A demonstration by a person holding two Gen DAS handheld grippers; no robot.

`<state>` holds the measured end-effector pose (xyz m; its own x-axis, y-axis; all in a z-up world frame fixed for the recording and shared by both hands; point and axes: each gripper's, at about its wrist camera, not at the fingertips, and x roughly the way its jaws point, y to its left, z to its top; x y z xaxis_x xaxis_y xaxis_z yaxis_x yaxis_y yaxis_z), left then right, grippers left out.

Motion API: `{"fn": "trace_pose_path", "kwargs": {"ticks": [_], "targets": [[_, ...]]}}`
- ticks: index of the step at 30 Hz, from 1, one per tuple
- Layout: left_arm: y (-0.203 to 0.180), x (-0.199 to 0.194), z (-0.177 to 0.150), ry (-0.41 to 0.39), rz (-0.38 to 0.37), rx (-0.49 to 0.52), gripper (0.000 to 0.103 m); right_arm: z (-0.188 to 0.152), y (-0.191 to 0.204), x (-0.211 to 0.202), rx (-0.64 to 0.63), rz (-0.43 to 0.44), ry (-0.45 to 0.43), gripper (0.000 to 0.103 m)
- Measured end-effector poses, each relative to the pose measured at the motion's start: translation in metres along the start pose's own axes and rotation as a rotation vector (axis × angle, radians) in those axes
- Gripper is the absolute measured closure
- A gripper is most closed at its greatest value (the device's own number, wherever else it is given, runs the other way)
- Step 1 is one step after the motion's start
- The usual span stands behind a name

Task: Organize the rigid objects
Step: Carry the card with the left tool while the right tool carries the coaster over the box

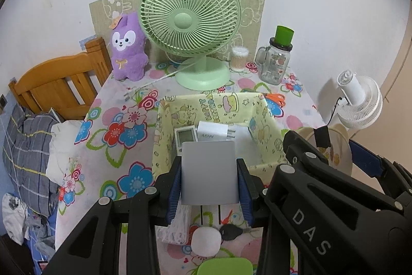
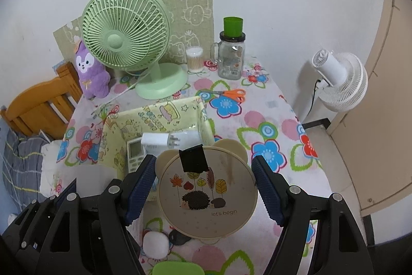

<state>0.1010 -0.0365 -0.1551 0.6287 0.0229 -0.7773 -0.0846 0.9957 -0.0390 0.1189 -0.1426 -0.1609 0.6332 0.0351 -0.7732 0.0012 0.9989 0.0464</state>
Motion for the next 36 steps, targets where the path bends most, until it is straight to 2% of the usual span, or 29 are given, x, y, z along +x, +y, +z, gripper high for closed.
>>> {"fn": "trace_pose_path", "kwargs": {"ticks": [22, 36], "targets": [[-0.016, 0.036, 0.037, 0.0, 0.041, -0.065, 0.063, 0.044, -0.007, 0.045, -0.051, 0.054, 0.0, 0.025], [-0.001, 0.079, 0.043, 0.091, 0.088, -0.144, 0.063, 0.052, 0.005, 0.083, -0.089, 0.101, 0.041, 0.025]]}}
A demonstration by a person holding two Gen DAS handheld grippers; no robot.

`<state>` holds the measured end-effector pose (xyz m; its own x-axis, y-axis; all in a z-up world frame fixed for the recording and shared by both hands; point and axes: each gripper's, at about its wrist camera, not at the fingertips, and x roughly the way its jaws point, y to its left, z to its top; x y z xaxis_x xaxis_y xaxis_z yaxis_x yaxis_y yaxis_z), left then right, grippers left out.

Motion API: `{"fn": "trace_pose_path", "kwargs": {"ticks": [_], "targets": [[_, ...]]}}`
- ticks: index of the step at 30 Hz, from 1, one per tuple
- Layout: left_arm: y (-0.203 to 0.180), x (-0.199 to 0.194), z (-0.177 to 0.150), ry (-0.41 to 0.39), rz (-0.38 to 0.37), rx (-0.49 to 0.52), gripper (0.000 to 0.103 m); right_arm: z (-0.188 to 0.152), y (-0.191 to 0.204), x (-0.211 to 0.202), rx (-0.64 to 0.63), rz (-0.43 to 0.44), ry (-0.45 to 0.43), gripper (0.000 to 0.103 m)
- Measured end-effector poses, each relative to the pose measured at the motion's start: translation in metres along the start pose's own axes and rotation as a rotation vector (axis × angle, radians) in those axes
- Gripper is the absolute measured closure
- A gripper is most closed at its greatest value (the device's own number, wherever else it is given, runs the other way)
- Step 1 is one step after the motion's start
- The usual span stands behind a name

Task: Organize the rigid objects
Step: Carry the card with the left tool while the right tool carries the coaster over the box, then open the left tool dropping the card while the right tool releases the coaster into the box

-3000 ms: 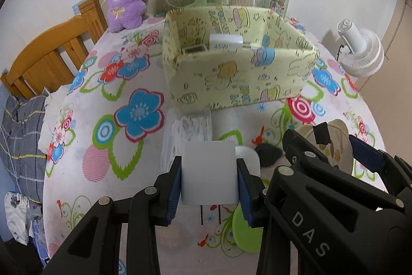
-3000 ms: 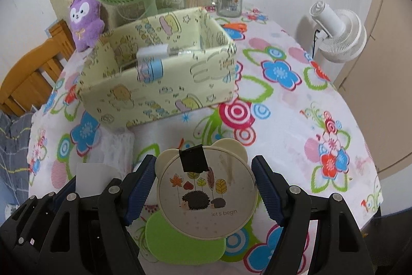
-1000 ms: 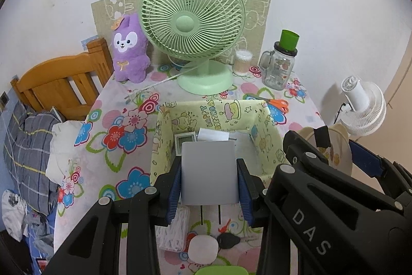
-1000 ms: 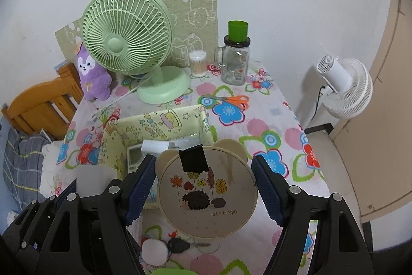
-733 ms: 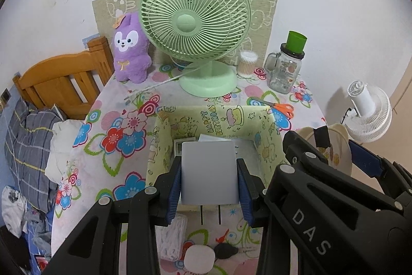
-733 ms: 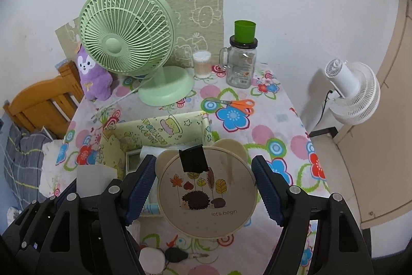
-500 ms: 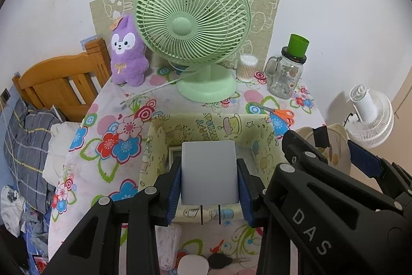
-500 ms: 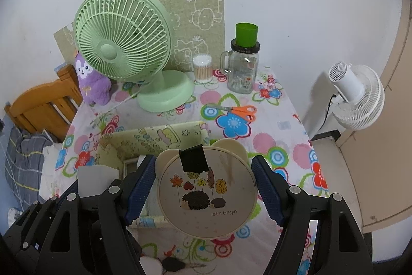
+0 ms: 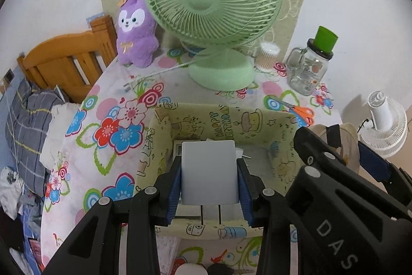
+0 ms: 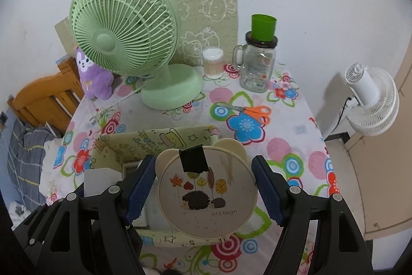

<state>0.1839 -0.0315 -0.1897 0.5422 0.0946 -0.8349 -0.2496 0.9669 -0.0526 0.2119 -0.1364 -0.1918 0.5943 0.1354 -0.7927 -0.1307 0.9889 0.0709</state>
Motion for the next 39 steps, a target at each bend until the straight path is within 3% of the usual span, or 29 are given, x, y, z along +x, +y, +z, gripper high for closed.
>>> {"fn": "trace_pose_path", "kwargs": {"ticks": [18, 20, 21, 22, 31, 36, 39], "targets": [[-0.005, 0.045, -0.006, 0.135, 0.003, 0.039, 0.061, 0.0, -0.008, 0.043, 0.015, 0.041, 0.077, 0.025], [-0.007, 0.045, -0.005, 0.128, -0.005, 0.059, 0.051, 0.0, -0.007, 0.049, 0.009, 0.043, 0.085, 0.025], [-0.009, 0.044, -0.005, 0.121, -0.002, 0.072, 0.039, 0.001, -0.007, 0.052, 0.006, 0.044, 0.09, 0.025], [-0.009, 0.044, -0.004, 0.113, -0.001, 0.079, 0.034, 0.001, -0.006, 0.055, 0.002, 0.049, 0.096, 0.025], [-0.003, 0.053, -0.002, 0.13, 0.02, 0.083, 0.026, 0.003, 0.006, 0.072, -0.05, 0.049, 0.107, 0.024], [-0.001, 0.054, -0.003, 0.131, 0.039, 0.088, 0.023, 0.001, 0.005, 0.082, -0.04, 0.072, 0.156, 0.024], [-0.001, 0.052, -0.004, 0.13, 0.034, 0.092, 0.02, -0.002, 0.003, 0.081, -0.011, 0.077, 0.176, 0.018]]}}
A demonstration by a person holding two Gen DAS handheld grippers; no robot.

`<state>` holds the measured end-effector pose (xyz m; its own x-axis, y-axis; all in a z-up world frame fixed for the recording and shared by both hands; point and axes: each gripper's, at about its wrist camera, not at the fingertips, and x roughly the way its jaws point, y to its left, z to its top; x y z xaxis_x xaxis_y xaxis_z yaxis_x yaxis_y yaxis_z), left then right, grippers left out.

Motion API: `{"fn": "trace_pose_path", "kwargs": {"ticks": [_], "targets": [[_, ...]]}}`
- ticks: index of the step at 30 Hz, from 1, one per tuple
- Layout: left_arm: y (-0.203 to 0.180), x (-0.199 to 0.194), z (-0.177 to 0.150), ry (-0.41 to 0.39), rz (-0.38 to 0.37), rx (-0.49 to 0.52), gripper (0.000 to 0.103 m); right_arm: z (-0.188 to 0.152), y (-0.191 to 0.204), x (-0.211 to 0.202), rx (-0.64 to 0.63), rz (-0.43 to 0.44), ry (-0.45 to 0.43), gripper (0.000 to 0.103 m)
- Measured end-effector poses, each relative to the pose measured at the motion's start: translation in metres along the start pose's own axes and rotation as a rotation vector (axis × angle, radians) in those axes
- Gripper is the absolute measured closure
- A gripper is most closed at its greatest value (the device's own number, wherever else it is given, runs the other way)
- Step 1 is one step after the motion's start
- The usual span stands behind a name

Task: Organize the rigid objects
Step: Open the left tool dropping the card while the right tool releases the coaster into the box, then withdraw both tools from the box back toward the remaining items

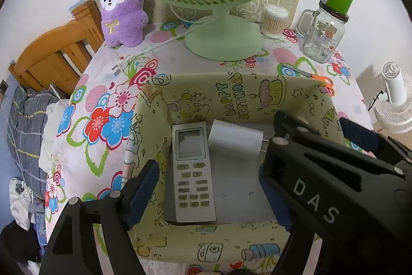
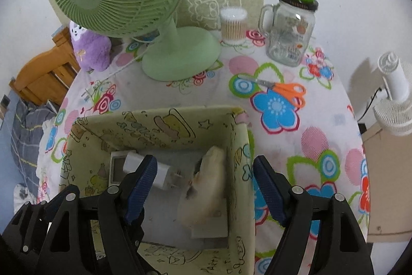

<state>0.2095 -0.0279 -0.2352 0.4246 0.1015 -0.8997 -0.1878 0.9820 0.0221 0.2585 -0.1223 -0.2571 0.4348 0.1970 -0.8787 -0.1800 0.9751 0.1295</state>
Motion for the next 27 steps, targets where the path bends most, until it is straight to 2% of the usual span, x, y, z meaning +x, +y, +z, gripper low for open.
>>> {"fn": "trace_pose_path", "kwargs": {"ticks": [4, 10, 16, 27], "targets": [[-0.001, -0.007, 0.0, -0.016, -0.008, 0.009, 0.014, -0.003, 0.001, -0.008, 0.006, 0.014, -0.015, 0.011], [0.002, -0.02, -0.002, -0.049, -0.001, 0.011, 0.007, -0.006, 0.008, -0.024, -0.02, -0.006, -0.05, 0.006], [0.005, -0.033, -0.006, -0.071, -0.007, 0.02, 0.002, -0.015, 0.014, -0.039, -0.039, -0.005, -0.063, 0.005], [0.01, -0.056, -0.019, -0.109, -0.018, 0.049, 0.002, -0.029, 0.021, -0.067, -0.034, -0.029, -0.111, 0.004]]}}
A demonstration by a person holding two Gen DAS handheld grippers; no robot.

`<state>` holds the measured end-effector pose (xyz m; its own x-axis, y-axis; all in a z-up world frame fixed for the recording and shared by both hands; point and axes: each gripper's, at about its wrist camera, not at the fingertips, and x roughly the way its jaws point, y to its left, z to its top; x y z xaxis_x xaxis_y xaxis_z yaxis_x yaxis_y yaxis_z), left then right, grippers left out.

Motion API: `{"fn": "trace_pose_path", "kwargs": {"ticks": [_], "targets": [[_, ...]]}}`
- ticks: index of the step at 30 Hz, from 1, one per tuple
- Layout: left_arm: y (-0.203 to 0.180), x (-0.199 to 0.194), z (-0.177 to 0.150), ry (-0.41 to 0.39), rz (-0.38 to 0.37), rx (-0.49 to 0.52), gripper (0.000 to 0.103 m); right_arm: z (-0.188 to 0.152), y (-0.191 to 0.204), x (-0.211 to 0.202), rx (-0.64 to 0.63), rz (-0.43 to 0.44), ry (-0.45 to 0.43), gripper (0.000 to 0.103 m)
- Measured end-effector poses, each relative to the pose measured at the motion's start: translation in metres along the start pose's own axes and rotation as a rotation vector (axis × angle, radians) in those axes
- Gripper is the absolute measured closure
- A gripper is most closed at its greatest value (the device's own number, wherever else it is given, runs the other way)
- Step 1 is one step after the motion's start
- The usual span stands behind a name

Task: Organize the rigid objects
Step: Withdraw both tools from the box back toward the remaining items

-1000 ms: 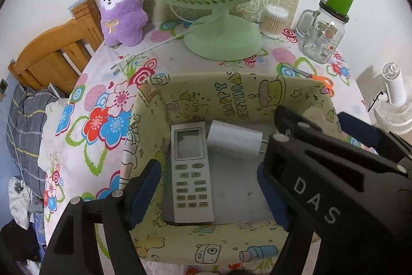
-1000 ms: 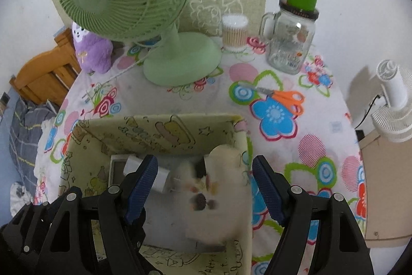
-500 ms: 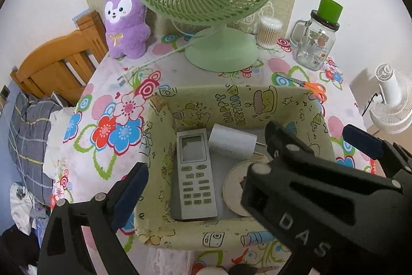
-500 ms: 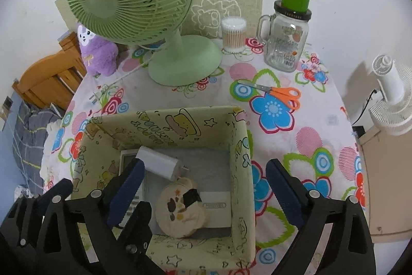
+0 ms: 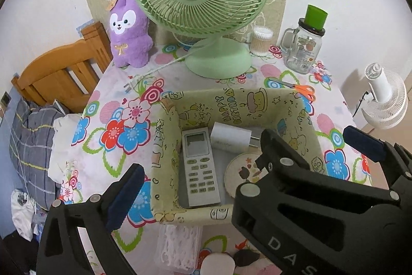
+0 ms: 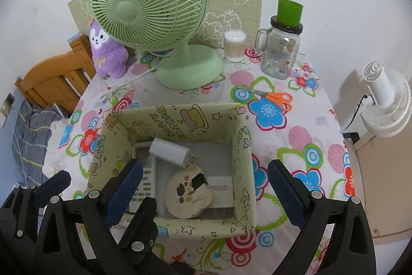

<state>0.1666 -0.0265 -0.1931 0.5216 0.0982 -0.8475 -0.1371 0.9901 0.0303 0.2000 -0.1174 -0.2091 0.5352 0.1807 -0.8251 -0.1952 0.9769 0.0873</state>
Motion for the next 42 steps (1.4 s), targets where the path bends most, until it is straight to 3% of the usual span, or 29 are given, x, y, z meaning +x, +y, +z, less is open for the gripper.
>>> {"fn": "trace_pose_path", "kwargs": {"ticks": [19, 42], "targets": [[0.011, -0.048, -0.021, -0.071, -0.023, 0.058, 0.002, -0.026, 0.014, -0.054, 0.045, -0.048, -0.059, 0.004], [0.015, -0.089, -0.056, -0.115, -0.114, 0.119, 0.002, -0.066, 0.022, -0.106, 0.096, -0.128, -0.089, 0.004]]}}
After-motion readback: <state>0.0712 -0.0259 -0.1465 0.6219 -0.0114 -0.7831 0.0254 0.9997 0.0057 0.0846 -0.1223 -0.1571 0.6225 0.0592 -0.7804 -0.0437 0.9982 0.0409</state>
